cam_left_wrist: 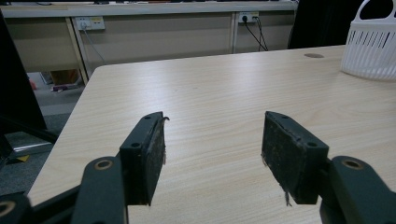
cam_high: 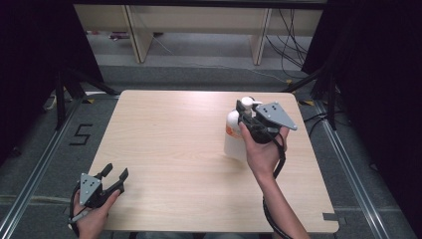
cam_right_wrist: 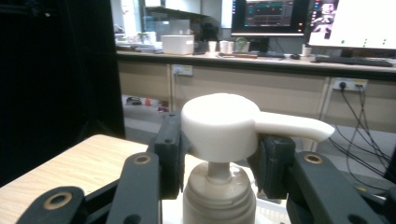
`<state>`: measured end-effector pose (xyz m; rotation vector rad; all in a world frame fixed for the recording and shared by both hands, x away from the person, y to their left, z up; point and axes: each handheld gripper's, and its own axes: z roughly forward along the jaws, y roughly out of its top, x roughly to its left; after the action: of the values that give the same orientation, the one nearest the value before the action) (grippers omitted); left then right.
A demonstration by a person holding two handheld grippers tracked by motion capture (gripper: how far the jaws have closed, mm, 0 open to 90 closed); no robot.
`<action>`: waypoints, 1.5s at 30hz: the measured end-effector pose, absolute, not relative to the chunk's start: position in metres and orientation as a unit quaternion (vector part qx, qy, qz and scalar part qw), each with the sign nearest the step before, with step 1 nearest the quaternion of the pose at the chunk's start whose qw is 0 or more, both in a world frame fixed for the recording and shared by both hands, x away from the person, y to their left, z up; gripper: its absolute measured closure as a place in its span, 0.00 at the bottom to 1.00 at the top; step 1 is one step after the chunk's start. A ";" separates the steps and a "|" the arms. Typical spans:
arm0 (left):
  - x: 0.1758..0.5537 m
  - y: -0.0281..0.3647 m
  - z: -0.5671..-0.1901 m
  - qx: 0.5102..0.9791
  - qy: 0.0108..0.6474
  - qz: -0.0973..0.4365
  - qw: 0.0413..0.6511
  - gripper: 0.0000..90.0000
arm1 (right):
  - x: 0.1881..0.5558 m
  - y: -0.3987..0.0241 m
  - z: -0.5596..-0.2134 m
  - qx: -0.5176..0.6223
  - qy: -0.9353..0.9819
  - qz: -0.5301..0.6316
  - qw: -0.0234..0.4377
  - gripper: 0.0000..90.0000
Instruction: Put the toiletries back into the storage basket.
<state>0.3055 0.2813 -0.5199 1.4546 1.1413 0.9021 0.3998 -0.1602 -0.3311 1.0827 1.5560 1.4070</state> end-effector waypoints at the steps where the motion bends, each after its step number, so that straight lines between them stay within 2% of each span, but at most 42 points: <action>1: 0.305 0.281 -0.520 0.606 0.475 0.375 0.516 0.43 | 0.400 -0.162 -0.331 0.431 0.606 0.551 0.378 0.67; 28: 0.306 0.280 -0.520 0.612 0.470 0.375 0.514 0.43 | 0.407 -0.207 -0.328 0.460 0.585 0.526 0.411 0.67; 45: 0.307 0.280 -0.521 0.614 0.469 0.374 0.513 0.43 | 0.415 -0.220 -0.320 0.471 0.572 0.525 0.419 0.67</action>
<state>0.3065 0.2799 -0.5207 1.4770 1.1277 0.9002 0.4146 -0.2196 -0.3201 1.1801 1.4348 1.3159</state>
